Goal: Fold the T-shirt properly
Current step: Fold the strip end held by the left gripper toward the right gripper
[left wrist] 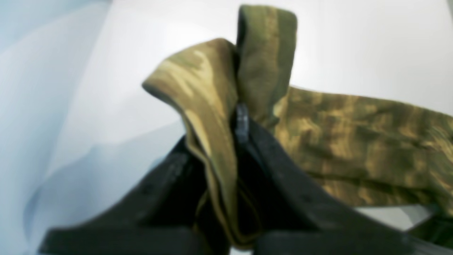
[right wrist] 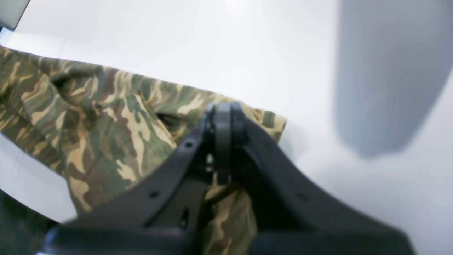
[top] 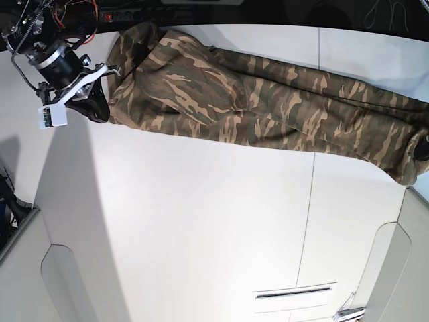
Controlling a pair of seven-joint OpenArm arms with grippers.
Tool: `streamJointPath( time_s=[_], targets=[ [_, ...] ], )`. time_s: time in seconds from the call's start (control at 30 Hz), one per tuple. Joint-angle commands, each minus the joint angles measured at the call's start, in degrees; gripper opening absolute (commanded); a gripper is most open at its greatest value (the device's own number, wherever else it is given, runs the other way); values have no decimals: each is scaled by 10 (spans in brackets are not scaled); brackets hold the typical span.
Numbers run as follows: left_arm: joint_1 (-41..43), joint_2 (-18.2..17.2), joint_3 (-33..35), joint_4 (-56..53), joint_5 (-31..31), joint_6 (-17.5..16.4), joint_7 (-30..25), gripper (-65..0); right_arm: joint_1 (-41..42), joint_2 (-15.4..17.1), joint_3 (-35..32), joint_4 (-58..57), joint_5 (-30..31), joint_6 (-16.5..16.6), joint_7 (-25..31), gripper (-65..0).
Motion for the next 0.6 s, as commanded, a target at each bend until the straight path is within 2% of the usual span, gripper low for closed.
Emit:
streamJointPath(
  time_s=[0.0, 0.23, 0.43, 0.5, 0.57],
  targets=[
    [-7, -13, -5, 20, -22, -5, -1, -650, 1, 2, 1, 10, 9, 2, 12, -650],
    [-5, 45, -5, 143, -128, 3, 92, -650, 1, 2, 1, 10, 8, 2, 10, -650],
    [59, 94, 14, 286, -155, 2, 89, -650, 1, 2, 3, 10, -16, -10, 8, -650],
    [74, 111, 36, 320, -153, -1, 80, -650, 1, 2, 5, 10, -19, -11, 8, -650],
    [78, 127, 66, 336, -122, -4, 52, -650, 1, 1, 9, 10, -19, -13, 5, -650]
  ],
)
